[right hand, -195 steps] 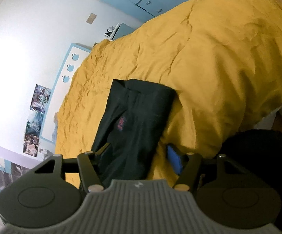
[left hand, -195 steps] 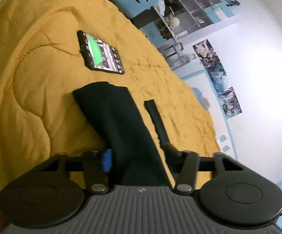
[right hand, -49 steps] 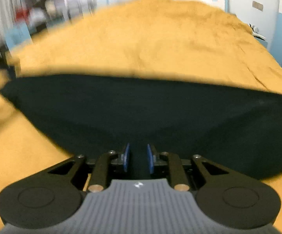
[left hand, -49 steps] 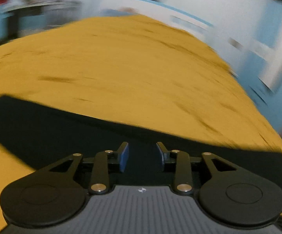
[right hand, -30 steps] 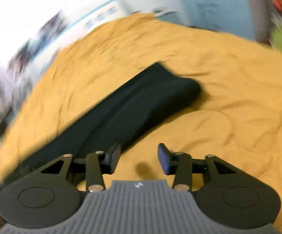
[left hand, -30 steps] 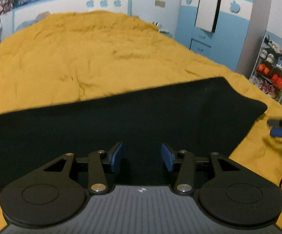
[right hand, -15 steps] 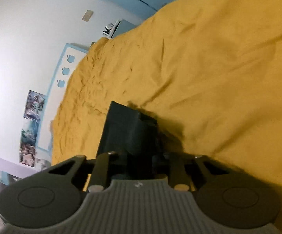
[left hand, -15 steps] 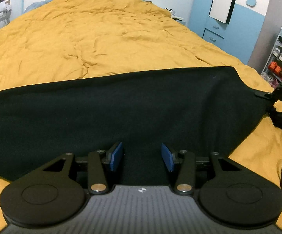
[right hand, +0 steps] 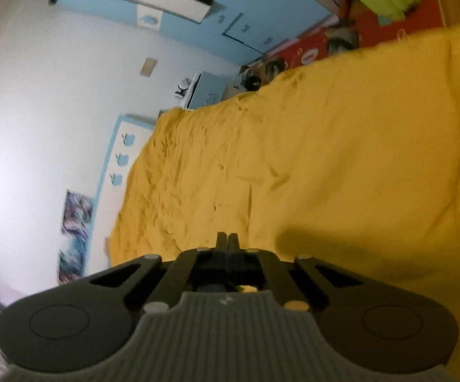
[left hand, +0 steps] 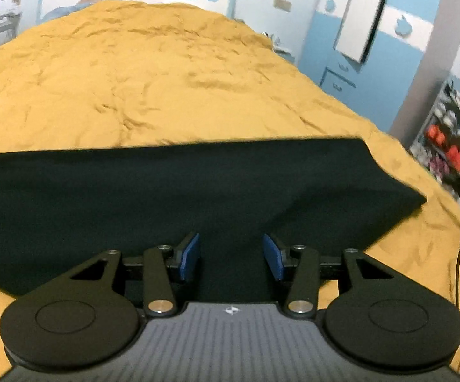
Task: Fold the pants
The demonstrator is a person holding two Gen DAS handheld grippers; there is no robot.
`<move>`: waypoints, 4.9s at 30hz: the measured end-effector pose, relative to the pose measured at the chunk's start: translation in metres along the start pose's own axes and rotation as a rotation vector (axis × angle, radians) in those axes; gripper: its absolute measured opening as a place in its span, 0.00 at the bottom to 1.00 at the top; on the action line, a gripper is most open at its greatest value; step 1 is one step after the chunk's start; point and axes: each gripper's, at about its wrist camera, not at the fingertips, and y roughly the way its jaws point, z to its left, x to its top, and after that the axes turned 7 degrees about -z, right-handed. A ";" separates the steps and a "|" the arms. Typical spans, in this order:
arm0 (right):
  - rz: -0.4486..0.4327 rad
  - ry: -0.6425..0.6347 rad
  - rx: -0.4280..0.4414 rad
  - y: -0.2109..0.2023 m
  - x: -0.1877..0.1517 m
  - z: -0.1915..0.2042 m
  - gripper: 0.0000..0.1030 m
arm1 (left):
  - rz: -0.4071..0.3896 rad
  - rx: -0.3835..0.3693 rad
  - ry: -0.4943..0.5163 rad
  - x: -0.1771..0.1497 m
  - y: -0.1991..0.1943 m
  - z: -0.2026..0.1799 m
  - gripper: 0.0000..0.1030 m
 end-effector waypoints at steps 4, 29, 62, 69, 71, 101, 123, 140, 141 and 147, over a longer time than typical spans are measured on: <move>0.030 -0.220 0.017 -0.016 -0.014 0.030 0.00 | -0.014 0.052 -0.093 0.010 -0.023 0.042 0.53; 0.430 -1.257 0.391 0.071 -0.500 0.263 0.00 | -0.238 0.296 -1.008 -0.043 -0.116 0.458 0.58; 0.563 -1.199 0.398 0.090 -0.604 0.234 0.00 | -0.384 0.347 -0.955 -0.003 -0.117 0.469 0.04; 0.523 -1.056 0.387 0.069 -0.555 0.229 0.05 | -0.407 0.278 -0.693 0.053 -0.121 0.395 0.04; 0.500 -1.026 0.378 0.062 -0.537 0.227 0.05 | -0.401 0.265 -0.591 0.066 -0.118 0.365 0.04; 0.325 -0.689 0.178 0.029 -0.356 0.150 0.12 | -0.030 -0.016 0.574 -0.012 -0.014 0.074 0.39; 0.455 -0.648 0.109 0.084 -0.406 0.169 0.48 | -0.121 0.240 -0.428 0.000 -0.079 0.319 0.66; 0.389 -0.735 0.175 0.068 -0.376 0.187 0.00 | -0.075 0.147 -0.430 -0.005 -0.055 0.304 0.66; 0.399 -0.758 0.143 0.074 -0.378 0.181 0.00 | -0.054 0.140 -0.423 -0.008 -0.051 0.301 0.66; 0.409 -0.806 0.086 0.083 -0.388 0.160 0.00 | 0.054 0.228 -0.247 -0.017 -0.028 0.269 0.66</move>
